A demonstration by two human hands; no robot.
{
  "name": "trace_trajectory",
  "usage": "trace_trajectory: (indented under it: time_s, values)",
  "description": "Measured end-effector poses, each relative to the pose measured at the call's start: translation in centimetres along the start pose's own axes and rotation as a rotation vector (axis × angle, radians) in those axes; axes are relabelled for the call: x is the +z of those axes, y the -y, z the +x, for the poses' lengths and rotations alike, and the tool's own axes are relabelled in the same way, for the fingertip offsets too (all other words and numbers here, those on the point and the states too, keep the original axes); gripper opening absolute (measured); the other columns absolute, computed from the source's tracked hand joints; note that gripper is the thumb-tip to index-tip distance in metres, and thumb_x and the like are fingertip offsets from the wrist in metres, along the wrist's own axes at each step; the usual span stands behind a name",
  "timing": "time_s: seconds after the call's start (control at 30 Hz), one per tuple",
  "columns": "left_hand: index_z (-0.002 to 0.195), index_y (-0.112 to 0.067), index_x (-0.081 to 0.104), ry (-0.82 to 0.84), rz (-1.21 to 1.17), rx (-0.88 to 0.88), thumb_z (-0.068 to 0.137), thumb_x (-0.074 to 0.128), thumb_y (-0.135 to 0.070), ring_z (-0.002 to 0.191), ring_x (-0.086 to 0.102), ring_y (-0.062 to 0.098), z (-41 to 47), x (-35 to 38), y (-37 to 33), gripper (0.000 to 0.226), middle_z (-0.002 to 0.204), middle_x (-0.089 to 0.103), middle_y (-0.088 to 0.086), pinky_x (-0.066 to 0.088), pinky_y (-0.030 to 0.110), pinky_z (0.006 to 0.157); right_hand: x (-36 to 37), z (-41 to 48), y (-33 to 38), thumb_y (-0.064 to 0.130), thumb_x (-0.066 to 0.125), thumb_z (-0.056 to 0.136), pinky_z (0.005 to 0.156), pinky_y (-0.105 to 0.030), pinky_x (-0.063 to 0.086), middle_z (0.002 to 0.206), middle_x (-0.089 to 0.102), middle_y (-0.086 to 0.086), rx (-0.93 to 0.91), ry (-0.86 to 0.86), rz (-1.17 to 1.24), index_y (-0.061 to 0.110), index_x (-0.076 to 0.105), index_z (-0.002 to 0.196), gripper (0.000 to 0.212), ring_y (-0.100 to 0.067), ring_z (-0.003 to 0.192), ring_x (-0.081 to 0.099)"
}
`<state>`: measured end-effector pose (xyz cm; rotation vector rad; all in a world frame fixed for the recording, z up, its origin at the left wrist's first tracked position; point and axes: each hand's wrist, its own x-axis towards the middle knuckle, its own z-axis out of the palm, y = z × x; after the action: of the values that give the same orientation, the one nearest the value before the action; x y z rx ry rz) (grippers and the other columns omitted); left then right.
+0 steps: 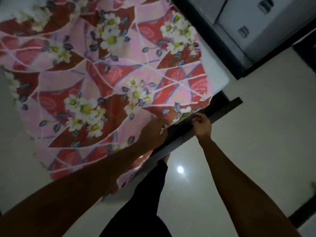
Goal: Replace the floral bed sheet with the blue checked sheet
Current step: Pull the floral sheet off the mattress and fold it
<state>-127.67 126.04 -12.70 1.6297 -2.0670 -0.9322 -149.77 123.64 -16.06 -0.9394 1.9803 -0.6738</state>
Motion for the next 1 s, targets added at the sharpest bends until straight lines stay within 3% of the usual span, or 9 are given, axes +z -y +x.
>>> trace_trajectory:
  time_s: [0.13,0.3,0.4,0.5,0.67,0.73,0.8,0.87,1.0]
  values:
    - [0.109,-0.011,0.062,-0.025,0.123,0.187,0.084,0.065,-0.018,0.095,0.060,0.026,7.4,2.5,-3.7,0.026,0.106,0.064,0.010,0.052,0.038,0.082,-4.1,7.2,0.0,0.006,0.061,0.088,0.096,-0.048,0.053,0.106,0.070,-0.005,0.156,0.011,0.105,0.014,0.061,0.122,0.035,-0.028,0.101,0.066]
    - [0.107,-0.012,0.059,-0.102,0.187,0.259,0.089,0.066,-0.028,0.077,0.058,0.024,14.8,6.1,-7.0,0.025,0.090,0.063,0.009,0.051,0.036,0.068,-6.2,13.1,0.9,0.013,0.070,0.092,0.079,-0.020,0.049,0.104,0.059,0.003,0.166,0.115,0.215,0.014,0.052,0.127,0.040,-0.012,0.092,0.059]
    - [0.103,-0.009,0.063,-0.077,0.129,0.139,0.097,0.051,-0.053,0.074,0.056,0.018,18.8,7.6,-7.2,0.046,0.086,0.062,0.004,0.051,0.036,0.067,-5.7,15.5,0.6,0.026,0.069,0.093,0.065,-0.011,0.045,0.096,0.061,0.002,0.180,0.116,0.237,0.011,0.058,0.109,0.024,-0.007,0.083,0.058]
    - [0.115,-0.017,0.056,0.085,-0.016,-0.210,0.084,0.049,-0.067,0.091,0.061,0.015,21.2,7.8,-8.5,0.060,0.105,0.063,-0.001,0.054,0.036,0.081,-5.0,16.1,0.7,0.028,0.060,0.098,0.068,-0.032,0.052,0.081,0.063,0.000,0.097,0.105,0.201,0.008,0.063,0.088,0.022,-0.011,0.072,0.063]
    - [0.104,-0.017,0.062,0.128,-0.223,-0.519,0.091,0.049,-0.061,0.085,0.066,0.016,23.2,7.9,-12.4,0.047,0.093,0.068,-0.002,0.055,0.043,0.087,-5.4,12.6,2.8,0.028,0.047,0.100,0.070,-0.032,0.051,0.090,0.058,0.002,-0.254,0.140,0.188,0.022,0.052,0.093,0.010,-0.018,0.079,0.060]
    - [0.122,-0.013,0.059,0.102,-0.312,-0.693,0.093,0.054,-0.055,0.101,0.062,0.021,24.0,7.6,-13.1,0.051,0.110,0.065,0.000,0.049,0.043,0.098,-5.7,10.3,3.5,0.028,0.049,0.098,0.073,-0.031,0.053,0.096,0.063,0.001,-0.391,0.259,0.185,0.026,0.053,0.103,0.007,-0.016,0.083,0.064]
    - [0.123,-0.008,0.060,0.086,-0.244,-0.828,0.094,0.058,-0.035,0.105,0.063,0.029,24.6,6.7,-13.1,0.040,0.113,0.066,0.010,0.050,0.038,0.091,-5.6,8.5,3.6,0.024,0.054,0.098,0.076,-0.031,0.055,0.103,0.065,0.002,-0.455,0.345,0.204,0.022,0.055,0.110,0.012,-0.013,0.087,0.065]
    - [0.095,-0.007,0.067,-0.008,-0.303,-0.825,0.095,0.052,-0.017,0.083,0.068,0.031,24.6,5.0,-12.4,0.019,0.086,0.070,0.012,0.052,0.036,0.072,-5.5,8.0,3.3,0.022,0.057,0.099,0.075,-0.030,0.055,0.102,0.067,0.004,-0.495,0.399,0.189,0.018,0.059,0.108,0.010,-0.009,0.087,0.065]
    - [0.064,0.000,0.059,-0.209,-0.403,-0.768,0.100,0.037,-0.008,0.052,0.058,0.023,22.7,1.3,-11.9,0.042,0.054,0.061,0.009,0.047,0.026,0.053,-6.0,9.4,3.3,0.022,0.061,0.095,0.082,-0.034,0.057,0.108,0.069,0.003,-0.448,0.416,0.182,0.016,0.064,0.110,0.016,-0.010,0.095,0.065]
